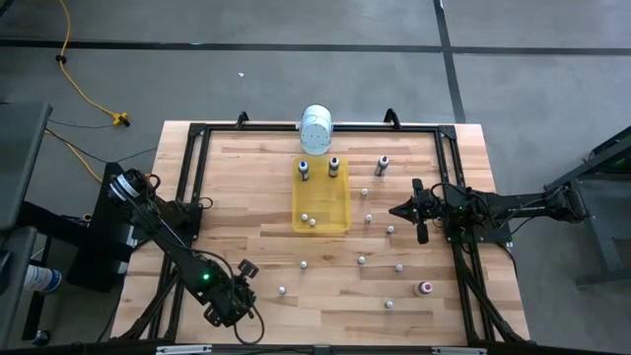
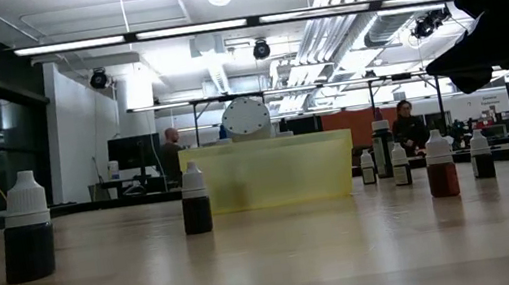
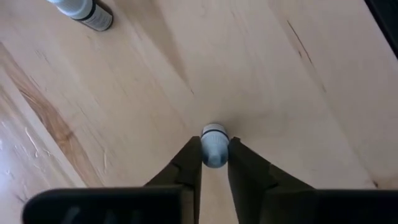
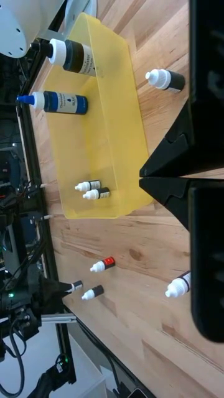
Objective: Pick & Place food coloring
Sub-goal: Put the small purple food coloring bottle in the yellow transparent bin
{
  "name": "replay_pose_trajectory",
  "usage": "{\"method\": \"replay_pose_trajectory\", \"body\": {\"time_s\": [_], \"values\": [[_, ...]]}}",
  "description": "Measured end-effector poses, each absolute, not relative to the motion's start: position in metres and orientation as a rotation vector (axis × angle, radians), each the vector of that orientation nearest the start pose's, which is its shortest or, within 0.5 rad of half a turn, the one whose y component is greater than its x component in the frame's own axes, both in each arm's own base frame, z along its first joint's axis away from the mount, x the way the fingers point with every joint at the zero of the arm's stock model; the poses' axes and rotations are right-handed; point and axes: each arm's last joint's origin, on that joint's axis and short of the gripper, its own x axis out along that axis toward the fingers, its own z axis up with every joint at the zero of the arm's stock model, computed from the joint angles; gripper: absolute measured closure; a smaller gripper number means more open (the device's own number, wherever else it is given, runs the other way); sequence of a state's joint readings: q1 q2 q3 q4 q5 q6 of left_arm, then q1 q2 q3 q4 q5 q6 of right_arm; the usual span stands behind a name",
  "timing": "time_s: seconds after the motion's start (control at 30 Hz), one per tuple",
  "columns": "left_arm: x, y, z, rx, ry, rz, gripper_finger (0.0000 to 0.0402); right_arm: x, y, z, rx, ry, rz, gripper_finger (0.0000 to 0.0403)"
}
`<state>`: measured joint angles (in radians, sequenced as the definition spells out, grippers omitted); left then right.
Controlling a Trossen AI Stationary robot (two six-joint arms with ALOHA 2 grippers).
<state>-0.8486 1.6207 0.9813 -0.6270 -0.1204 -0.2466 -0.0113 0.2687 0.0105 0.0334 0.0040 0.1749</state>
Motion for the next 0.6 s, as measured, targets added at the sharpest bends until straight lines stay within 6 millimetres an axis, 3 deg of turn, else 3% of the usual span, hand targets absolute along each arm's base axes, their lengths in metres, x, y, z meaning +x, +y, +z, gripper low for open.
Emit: {"method": "replay_pose_trajectory", "body": {"time_s": [0.37,0.6], "values": [[0.198,-0.22,0.179,0.246,1.219,-0.381,0.0364,0.112,-0.001,0.147,0.175,0.223,-0.035,0.0402],[0.21,-0.225,0.202,0.117,1.204,-0.314,0.0364,0.112,-0.001,0.147,0.175,0.223,-0.035,0.0402]]}}
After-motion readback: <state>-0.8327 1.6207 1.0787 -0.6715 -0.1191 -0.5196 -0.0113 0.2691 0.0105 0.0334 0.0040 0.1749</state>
